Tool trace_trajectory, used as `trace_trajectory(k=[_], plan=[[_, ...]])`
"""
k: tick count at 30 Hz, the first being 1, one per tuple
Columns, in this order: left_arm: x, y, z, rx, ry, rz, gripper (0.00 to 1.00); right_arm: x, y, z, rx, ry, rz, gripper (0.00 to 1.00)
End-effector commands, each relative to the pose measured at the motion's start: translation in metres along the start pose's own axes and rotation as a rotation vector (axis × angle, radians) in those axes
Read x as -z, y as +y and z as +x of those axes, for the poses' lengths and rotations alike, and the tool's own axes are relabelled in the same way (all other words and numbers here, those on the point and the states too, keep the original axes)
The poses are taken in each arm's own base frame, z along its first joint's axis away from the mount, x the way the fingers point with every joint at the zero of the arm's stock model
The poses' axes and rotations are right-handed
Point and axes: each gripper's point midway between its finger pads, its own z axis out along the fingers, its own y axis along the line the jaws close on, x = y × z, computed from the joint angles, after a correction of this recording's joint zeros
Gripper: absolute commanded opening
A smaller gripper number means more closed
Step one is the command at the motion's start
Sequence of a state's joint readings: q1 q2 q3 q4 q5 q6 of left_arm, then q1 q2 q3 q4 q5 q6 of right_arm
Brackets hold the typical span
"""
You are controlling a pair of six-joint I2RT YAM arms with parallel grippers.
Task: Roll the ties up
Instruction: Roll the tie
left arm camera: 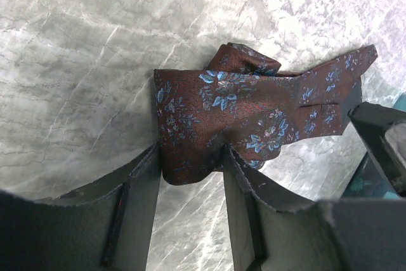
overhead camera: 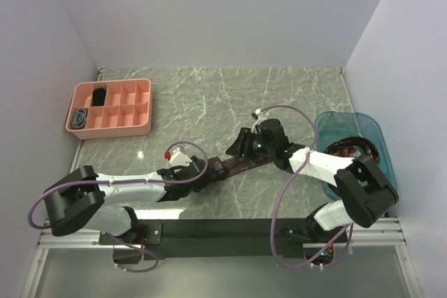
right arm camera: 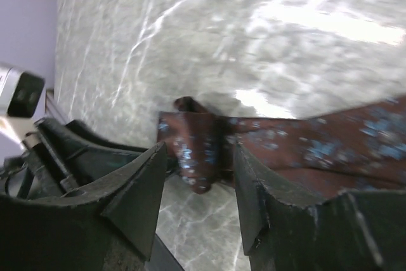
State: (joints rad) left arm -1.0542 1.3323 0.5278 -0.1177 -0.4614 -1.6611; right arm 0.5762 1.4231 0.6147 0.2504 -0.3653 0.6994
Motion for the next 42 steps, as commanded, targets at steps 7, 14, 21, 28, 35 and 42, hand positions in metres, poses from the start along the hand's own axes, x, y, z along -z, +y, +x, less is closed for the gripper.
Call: trace_trajectory(k=[7, 14, 21, 28, 35, 42], plan=[[-0.001, -0.001, -0.001, -0.03, -0.003, -0.015, 0.49, -0.026, 0.031, 0.029, 0.066, 0.087, -0.108, 0.53], [0.0, -0.002, -0.001, -0.02, -0.002, -0.001, 0.49, -0.036, 0.018, 0.061, 0.007, 0.148, -0.087, 0.39], [0.004, -0.007, -0.004, -0.002, 0.003, 0.064, 0.67, -0.038, -0.008, 0.086, -0.052, 0.194, -0.037, 0.04], [0.011, -0.006, -0.017, 0.041, -0.019, 0.11, 0.78, -0.035, -0.037, 0.102, -0.157, 0.226, 0.041, 0.0], [0.005, -0.004, -0.013, 0.052, 0.009, 0.125, 0.75, -0.031, -0.056, 0.111, -0.229, 0.246, 0.102, 0.0], [-0.002, -0.012, -0.018, 0.056, -0.005, 0.158, 0.7, -0.032, -0.064, 0.119, -0.259, 0.279, 0.124, 0.0]])
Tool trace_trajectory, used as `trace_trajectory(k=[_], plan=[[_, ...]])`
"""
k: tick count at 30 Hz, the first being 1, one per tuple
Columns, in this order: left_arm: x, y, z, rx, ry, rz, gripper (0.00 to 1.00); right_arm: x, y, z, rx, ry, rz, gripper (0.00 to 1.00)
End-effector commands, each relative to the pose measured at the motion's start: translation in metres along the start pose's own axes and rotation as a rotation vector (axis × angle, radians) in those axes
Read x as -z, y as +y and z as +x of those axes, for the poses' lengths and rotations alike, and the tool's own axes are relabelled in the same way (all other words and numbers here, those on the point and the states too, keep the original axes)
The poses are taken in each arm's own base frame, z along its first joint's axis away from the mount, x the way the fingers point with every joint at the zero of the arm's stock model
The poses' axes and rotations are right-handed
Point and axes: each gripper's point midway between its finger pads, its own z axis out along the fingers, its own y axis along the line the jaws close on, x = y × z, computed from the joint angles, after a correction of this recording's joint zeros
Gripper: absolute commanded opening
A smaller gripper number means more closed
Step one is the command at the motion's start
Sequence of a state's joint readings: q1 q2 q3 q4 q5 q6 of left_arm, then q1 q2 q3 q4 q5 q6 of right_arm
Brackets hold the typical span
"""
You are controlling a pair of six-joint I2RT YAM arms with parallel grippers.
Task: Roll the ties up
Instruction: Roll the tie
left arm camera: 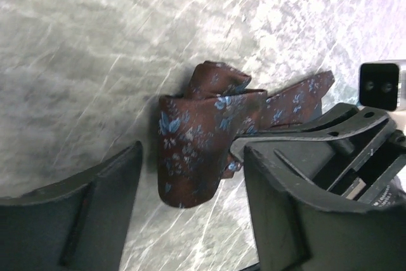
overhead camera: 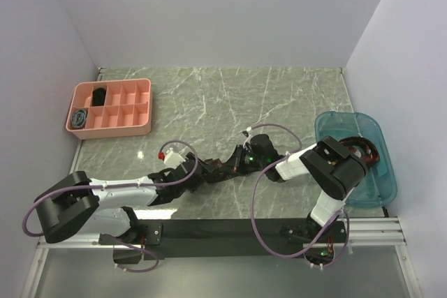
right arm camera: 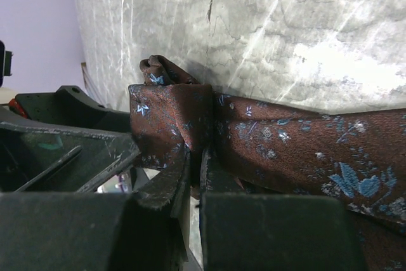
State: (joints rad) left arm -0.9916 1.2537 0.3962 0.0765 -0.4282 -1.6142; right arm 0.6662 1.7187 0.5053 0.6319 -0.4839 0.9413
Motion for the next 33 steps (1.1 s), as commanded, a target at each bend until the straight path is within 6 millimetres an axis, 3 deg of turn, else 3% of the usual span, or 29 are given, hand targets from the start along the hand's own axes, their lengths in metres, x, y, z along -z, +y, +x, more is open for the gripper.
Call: trace_trajectory(k=[1, 3, 9, 13, 17, 18, 19, 20, 22, 26, 30, 33], plan=[[-0.004, -0.011, -0.001, -0.004, 0.001, 0.044, 0.68, 0.007, -0.066, 0.033, -0.091, 0.081, 0.224, 0.0], [-0.006, -0.016, -0.002, -0.018, 0.002, 0.045, 0.65, 0.007, -0.068, 0.032, -0.101, 0.081, 0.23, 0.0], [-0.008, -0.014, 0.003, -0.045, 0.02, 0.041, 0.41, 0.008, -0.069, 0.03, -0.112, 0.077, 0.222, 0.0], [-0.008, -0.019, 0.003, -0.071, 0.017, 0.05, 0.12, 0.008, -0.054, 0.021, -0.062, 0.053, 0.17, 0.0], [-0.007, -0.019, -0.004, -0.108, -0.017, 0.035, 0.01, 0.02, -0.032, 0.0, 0.019, -0.015, 0.163, 0.21], [-0.007, -0.018, -0.006, -0.111, -0.024, 0.027, 0.01, 0.021, -0.036, 0.003, 0.022, 0.002, 0.184, 0.25], [-0.007, -0.017, -0.008, -0.116, -0.036, 0.022, 0.01, 0.026, -0.028, -0.011, 0.071, -0.052, 0.195, 0.28], [-0.006, -0.017, -0.009, -0.12, -0.041, 0.022, 0.01, 0.032, -0.035, -0.009, 0.07, -0.047, 0.243, 0.29], [-0.005, -0.016, -0.016, -0.13, -0.071, 0.014, 0.01, 0.043, -0.036, -0.023, 0.1, -0.114, 0.296, 0.29], [-0.003, -0.021, -0.028, -0.165, -0.124, 0.006, 0.01, 0.06, -0.059, -0.019, 0.083, -0.13, 0.424, 0.24], [-0.002, -0.025, -0.034, -0.181, -0.147, 0.009, 0.01, 0.06, -0.077, -0.014, 0.038, -0.117, 0.476, 0.22], [-0.004, -0.026, -0.041, -0.19, -0.155, 0.0, 0.01, 0.053, -0.08, -0.026, 0.023, -0.123, 0.49, 0.22]])
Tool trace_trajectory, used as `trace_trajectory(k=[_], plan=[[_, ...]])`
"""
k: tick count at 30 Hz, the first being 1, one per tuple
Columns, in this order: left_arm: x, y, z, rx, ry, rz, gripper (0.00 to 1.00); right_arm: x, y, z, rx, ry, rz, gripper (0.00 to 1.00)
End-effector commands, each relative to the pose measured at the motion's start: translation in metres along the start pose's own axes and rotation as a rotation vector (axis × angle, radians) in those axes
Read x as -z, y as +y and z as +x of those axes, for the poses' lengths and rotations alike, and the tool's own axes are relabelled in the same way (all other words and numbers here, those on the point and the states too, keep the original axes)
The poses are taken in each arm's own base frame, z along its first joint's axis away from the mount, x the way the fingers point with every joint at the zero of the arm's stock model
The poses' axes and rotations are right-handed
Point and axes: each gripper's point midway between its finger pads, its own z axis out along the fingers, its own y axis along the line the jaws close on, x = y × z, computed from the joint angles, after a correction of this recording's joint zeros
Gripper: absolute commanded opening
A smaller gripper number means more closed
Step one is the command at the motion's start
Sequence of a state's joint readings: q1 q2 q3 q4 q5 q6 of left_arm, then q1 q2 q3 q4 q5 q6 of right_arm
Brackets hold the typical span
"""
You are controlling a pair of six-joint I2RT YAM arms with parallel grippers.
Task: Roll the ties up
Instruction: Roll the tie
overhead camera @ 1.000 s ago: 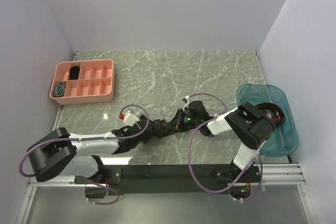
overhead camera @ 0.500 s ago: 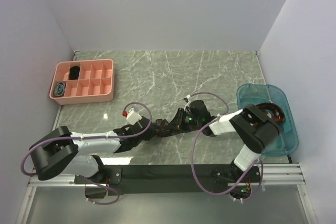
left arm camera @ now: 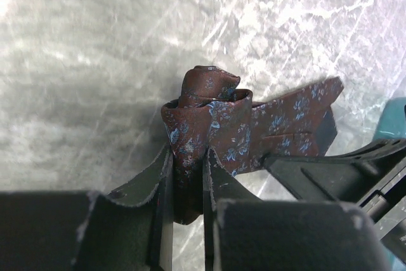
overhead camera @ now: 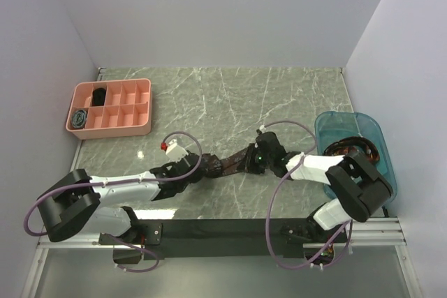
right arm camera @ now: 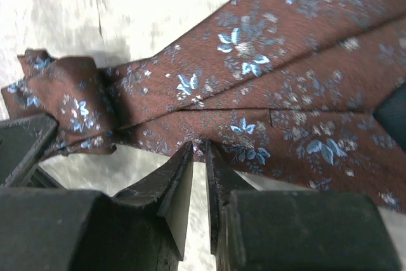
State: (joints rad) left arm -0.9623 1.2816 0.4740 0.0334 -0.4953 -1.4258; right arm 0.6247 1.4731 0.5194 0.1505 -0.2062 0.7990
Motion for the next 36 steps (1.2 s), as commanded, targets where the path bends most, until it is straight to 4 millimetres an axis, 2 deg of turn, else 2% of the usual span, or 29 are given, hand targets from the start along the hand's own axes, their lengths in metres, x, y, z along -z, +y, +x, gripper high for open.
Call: trace_trajectory(k=[1, 3, 4, 6, 7, 8, 10, 11, 13, 17, 19, 22, 26, 28, 33, 34, 36], plan=[[0.0, -0.011, -0.026, -0.038, -0.074, 0.003, 0.01, -0.014, -0.032, -0.008, -0.014, 0.009, 0.145, 0.22], [-0.002, 0.0, -0.037, -0.071, -0.091, -0.058, 0.01, -0.026, -0.032, -0.014, -0.024, 0.026, 0.142, 0.21], [-0.002, 0.002, -0.04, -0.11, -0.092, -0.072, 0.01, -0.031, -0.021, -0.026, -0.004, 0.01, 0.121, 0.21], [-0.005, 0.0, -0.049, -0.145, -0.088, -0.106, 0.01, -0.034, -0.004, -0.032, 0.02, 0.019, 0.064, 0.2], [-0.005, 0.0, -0.052, -0.184, -0.087, -0.118, 0.01, -0.033, 0.006, -0.038, 0.03, 0.007, 0.031, 0.18], [-0.003, -0.01, -0.055, -0.203, -0.088, -0.112, 0.01, -0.031, 0.016, -0.044, 0.038, -0.012, -0.009, 0.18], [-0.002, -0.006, -0.056, -0.264, -0.073, -0.15, 0.01, -0.019, 0.038, -0.048, 0.063, -0.035, -0.084, 0.19], [-0.001, -0.012, -0.058, -0.269, -0.073, -0.145, 0.01, -0.015, 0.048, -0.053, 0.078, -0.054, -0.123, 0.21], [0.001, -0.01, -0.059, -0.29, -0.069, -0.162, 0.01, -0.004, 0.068, -0.058, 0.116, -0.073, -0.2, 0.24], [-0.001, -0.008, -0.055, -0.305, -0.04, -0.146, 0.01, 0.004, 0.097, -0.069, 0.207, -0.104, -0.302, 0.31], [-0.004, -0.004, -0.05, -0.312, -0.013, -0.133, 0.01, 0.001, 0.102, -0.073, 0.229, -0.101, -0.316, 0.33], [-0.006, 0.004, -0.044, -0.32, 0.014, -0.146, 0.01, -0.005, 0.112, -0.067, 0.245, -0.071, -0.354, 0.35], [-0.006, 0.007, -0.044, -0.342, 0.022, -0.157, 0.01, -0.017, 0.128, -0.051, 0.283, -0.031, -0.365, 0.3], [-0.005, 0.006, -0.045, -0.358, 0.022, -0.144, 0.01, -0.02, 0.132, -0.049, 0.299, -0.028, -0.377, 0.3], [-0.006, 0.003, -0.039, -0.355, 0.043, -0.067, 0.01, -0.024, 0.131, -0.05, 0.416, -0.03, -0.371, 0.41], [-0.007, 0.004, -0.039, -0.326, 0.042, -0.064, 0.01, -0.026, 0.129, -0.056, 0.442, -0.051, -0.351, 0.45], [-0.009, 0.017, -0.035, -0.29, 0.047, -0.077, 0.01, -0.029, 0.126, -0.058, 0.454, -0.043, -0.325, 0.48]])
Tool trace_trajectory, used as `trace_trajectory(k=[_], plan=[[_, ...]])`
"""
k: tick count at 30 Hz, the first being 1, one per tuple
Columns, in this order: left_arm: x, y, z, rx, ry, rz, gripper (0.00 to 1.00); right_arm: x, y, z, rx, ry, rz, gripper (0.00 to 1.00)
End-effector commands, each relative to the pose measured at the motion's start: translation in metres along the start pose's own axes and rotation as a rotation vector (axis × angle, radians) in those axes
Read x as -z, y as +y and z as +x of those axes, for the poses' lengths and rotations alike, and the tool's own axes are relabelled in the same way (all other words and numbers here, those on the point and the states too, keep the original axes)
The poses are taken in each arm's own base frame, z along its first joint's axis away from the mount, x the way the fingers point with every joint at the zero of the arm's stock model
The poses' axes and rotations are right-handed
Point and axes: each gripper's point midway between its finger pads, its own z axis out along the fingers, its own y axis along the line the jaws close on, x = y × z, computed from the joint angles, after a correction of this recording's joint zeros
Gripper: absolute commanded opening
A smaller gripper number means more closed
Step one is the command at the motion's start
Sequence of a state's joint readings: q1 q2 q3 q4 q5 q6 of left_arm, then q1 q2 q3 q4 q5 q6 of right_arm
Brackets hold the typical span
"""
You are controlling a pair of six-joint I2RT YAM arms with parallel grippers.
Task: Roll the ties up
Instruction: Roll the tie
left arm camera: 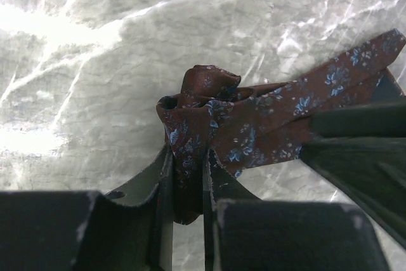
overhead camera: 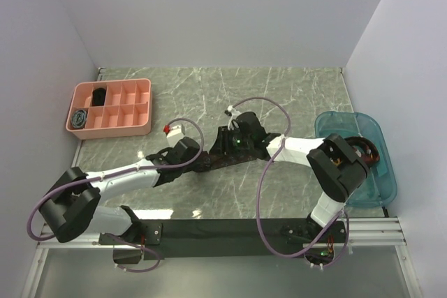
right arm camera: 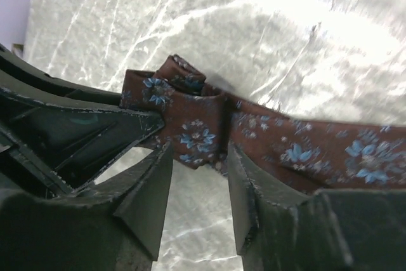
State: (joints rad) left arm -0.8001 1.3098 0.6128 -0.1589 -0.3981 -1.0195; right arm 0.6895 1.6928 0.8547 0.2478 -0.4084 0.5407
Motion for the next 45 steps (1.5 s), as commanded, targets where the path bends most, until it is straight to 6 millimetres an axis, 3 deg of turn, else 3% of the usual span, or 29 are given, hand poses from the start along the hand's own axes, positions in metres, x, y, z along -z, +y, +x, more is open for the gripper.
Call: trace_trajectory(k=[1, 5, 7, 17, 22, 31, 35, 37, 39, 41, 43, 45], plan=[[-0.001, -0.004, 0.005, 0.079, 0.015, 0.069, 0.01, -0.004, 0.005, -0.024, 0.103, -0.037, 0.004, 0.48], [-0.002, 0.009, 0.021, 0.16, 0.046, 0.075, 0.01, -0.012, 0.009, -0.017, 0.08, -0.014, -0.012, 0.47], [0.001, 0.001, 0.019, 0.205, 0.039, 0.125, 0.01, -0.016, 0.011, -0.014, 0.08, -0.002, -0.015, 0.46], [0.01, 0.031, 0.02, 0.326, 0.012, 0.113, 0.01, -0.026, 0.013, -0.003, 0.091, 0.046, -0.038, 0.47], [0.01, 0.039, 0.026, 0.403, 0.01, 0.153, 0.01, -0.034, 0.024, 0.012, 0.047, 0.086, -0.09, 0.33], [0.008, 0.04, 0.032, 0.422, 0.027, 0.174, 0.01, -0.042, 0.037, 0.039, -0.049, 0.138, -0.183, 0.27], [0.008, 0.04, 0.033, 0.436, 0.025, 0.18, 0.11, -0.038, 0.042, 0.044, -0.052, 0.145, -0.19, 0.23], [0.008, 0.043, 0.033, 0.452, 0.024, 0.175, 0.24, -0.039, 0.043, 0.048, -0.051, 0.158, -0.186, 0.21], [0.01, 0.042, 0.03, 0.468, 0.013, 0.184, 0.25, -0.039, 0.042, 0.053, -0.063, 0.172, -0.175, 0.18], [0.012, 0.044, 0.027, 0.482, -0.003, 0.187, 0.21, -0.037, 0.038, 0.058, -0.069, 0.178, -0.161, 0.17], [0.013, 0.05, 0.027, 0.49, -0.013, 0.175, 0.05, -0.035, 0.031, 0.061, -0.064, 0.172, -0.134, 0.15], [0.015, 0.053, 0.024, 0.509, -0.032, 0.168, 0.01, -0.031, 0.024, 0.064, -0.053, 0.175, -0.108, 0.13]])
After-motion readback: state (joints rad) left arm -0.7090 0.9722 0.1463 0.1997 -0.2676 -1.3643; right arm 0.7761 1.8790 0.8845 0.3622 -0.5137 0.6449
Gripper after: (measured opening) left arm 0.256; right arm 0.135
